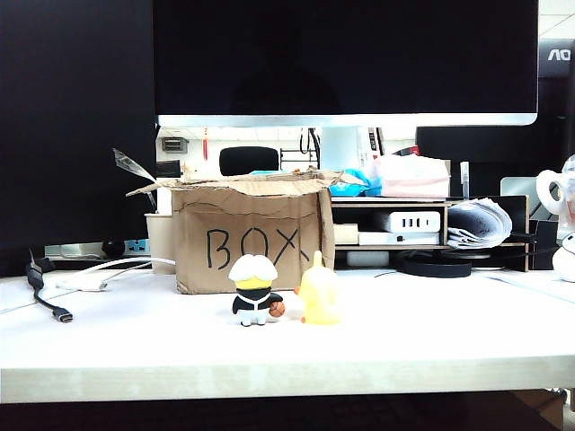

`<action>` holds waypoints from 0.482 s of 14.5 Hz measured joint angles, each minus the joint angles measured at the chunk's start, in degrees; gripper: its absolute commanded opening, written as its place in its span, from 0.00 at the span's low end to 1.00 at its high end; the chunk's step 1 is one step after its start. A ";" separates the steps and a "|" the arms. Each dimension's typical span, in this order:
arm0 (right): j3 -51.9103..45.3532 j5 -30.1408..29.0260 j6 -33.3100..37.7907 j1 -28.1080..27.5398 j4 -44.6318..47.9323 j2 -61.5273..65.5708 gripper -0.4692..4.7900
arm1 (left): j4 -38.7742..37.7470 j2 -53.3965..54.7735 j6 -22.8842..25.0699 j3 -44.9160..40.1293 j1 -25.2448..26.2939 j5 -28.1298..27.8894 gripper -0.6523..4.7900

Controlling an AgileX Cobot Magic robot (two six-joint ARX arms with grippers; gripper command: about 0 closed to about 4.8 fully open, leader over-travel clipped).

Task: Put the doll that is least similar in size compared to the others into the paper box.

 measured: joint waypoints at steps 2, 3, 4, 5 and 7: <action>0.00 3.19 0.00 -0.02 0.00 0.00 0.09 | 0.00 0.00 0.00 0.00 0.00 0.00 0.11; 0.00 3.85 -0.02 -0.02 0.00 0.00 0.09 | 0.00 0.00 0.00 0.00 0.00 0.00 0.11; 0.00 4.04 -0.02 -0.02 0.00 0.00 0.09 | 0.00 0.00 0.00 0.00 0.00 0.00 0.11; 0.00 4.09 -0.02 -0.02 0.00 0.00 0.09 | 0.00 0.00 0.00 0.00 0.00 0.00 0.11; 0.00 4.09 -0.02 -0.02 0.00 0.00 0.09 | 0.00 0.00 0.00 0.00 0.00 0.00 0.11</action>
